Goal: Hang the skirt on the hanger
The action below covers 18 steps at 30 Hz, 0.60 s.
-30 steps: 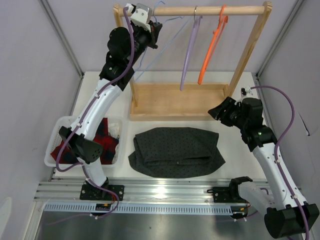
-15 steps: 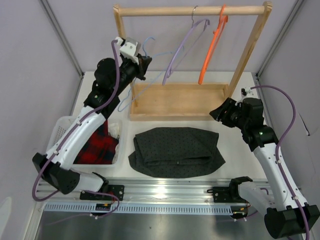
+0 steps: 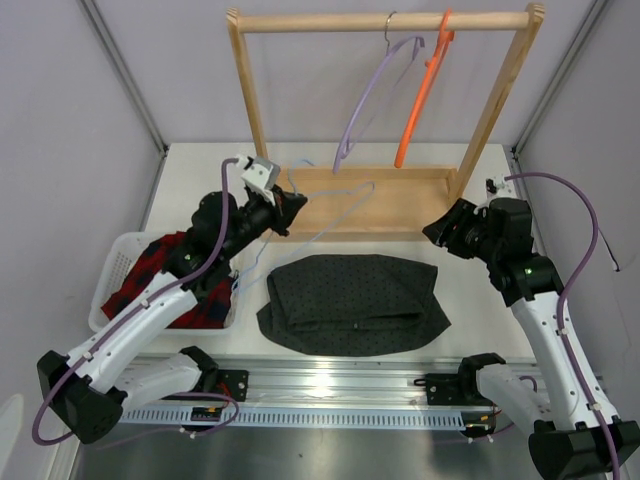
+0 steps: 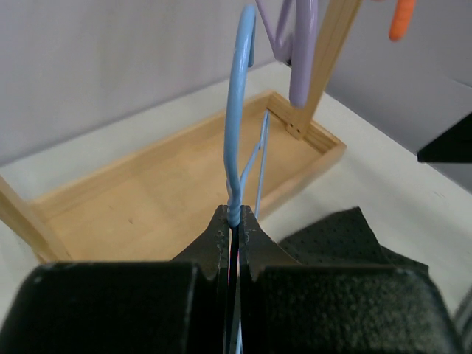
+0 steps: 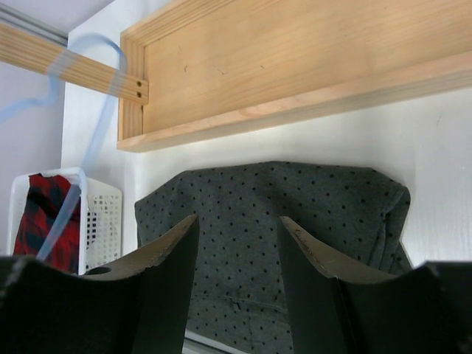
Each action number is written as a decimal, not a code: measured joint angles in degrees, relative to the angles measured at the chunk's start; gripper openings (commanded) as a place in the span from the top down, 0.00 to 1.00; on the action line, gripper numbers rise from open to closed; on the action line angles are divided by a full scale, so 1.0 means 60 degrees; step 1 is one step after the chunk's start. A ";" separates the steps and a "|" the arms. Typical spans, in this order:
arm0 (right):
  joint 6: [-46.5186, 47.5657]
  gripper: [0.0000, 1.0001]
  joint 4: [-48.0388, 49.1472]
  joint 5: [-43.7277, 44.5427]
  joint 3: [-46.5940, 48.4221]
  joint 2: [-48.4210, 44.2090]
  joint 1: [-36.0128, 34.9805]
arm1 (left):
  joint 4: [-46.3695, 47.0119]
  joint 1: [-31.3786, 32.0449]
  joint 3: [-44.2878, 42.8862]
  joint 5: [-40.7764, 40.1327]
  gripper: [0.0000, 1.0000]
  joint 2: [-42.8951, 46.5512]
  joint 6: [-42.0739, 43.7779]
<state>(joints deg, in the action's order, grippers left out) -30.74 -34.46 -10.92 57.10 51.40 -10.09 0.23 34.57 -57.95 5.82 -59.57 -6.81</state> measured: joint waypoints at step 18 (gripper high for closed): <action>0.0025 0.55 -0.0892 0.0943 0.0007 -0.0044 -0.1279 | 0.2750 0.2481 0.3843 0.0882 1.00 0.0907 -0.2116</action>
<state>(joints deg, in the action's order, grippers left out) -30.59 -39.81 -5.26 57.14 51.13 -17.76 16.73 49.45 -34.89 11.11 -54.13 -19.51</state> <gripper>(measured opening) 0.471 0.033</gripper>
